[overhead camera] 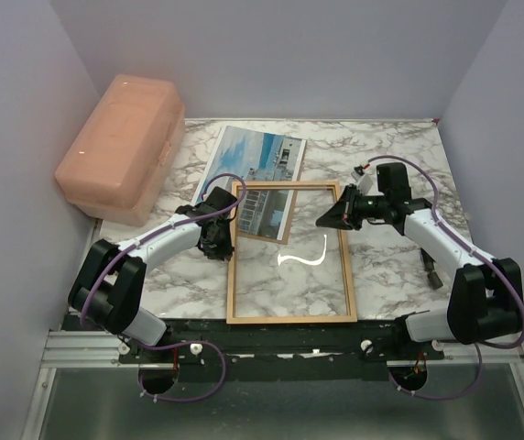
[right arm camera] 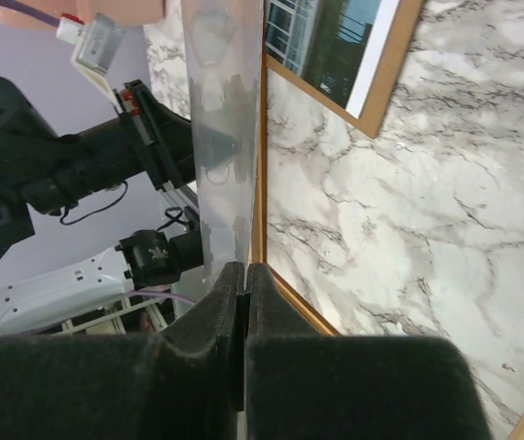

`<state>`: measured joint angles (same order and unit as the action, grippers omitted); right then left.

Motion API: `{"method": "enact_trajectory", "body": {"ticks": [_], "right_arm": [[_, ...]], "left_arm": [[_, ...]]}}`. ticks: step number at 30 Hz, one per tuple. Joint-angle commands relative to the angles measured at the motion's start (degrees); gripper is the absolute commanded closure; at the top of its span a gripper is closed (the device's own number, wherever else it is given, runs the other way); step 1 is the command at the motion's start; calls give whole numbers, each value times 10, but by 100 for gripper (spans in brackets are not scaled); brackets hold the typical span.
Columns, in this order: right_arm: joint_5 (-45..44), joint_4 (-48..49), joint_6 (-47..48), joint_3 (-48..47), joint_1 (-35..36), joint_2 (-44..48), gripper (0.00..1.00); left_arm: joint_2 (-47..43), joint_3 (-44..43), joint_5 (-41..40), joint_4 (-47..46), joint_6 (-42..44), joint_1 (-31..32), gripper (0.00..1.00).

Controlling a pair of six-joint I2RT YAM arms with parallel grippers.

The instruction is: Put the photo into the frame

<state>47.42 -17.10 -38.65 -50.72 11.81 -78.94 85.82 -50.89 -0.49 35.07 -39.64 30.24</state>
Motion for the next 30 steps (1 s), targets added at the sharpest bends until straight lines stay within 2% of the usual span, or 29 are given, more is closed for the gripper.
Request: {"method": "enact_trajectory", "body": {"ticks": [1, 10, 20, 30], "right_arm": [[-33, -56, 31, -2, 8, -12, 99], [-78, -75, 50, 5, 9, -15, 90], [-78, -28, 50, 34, 9, -43, 81], [-65, 17, 48, 52, 9, -84, 59]], "left_arm": [[18, 6, -18, -7, 5, 5, 80], [18, 8, -18, -9, 4, 5, 80], [17, 8, -18, -10, 4, 5, 80], [17, 9, -18, -10, 4, 5, 80]]}}
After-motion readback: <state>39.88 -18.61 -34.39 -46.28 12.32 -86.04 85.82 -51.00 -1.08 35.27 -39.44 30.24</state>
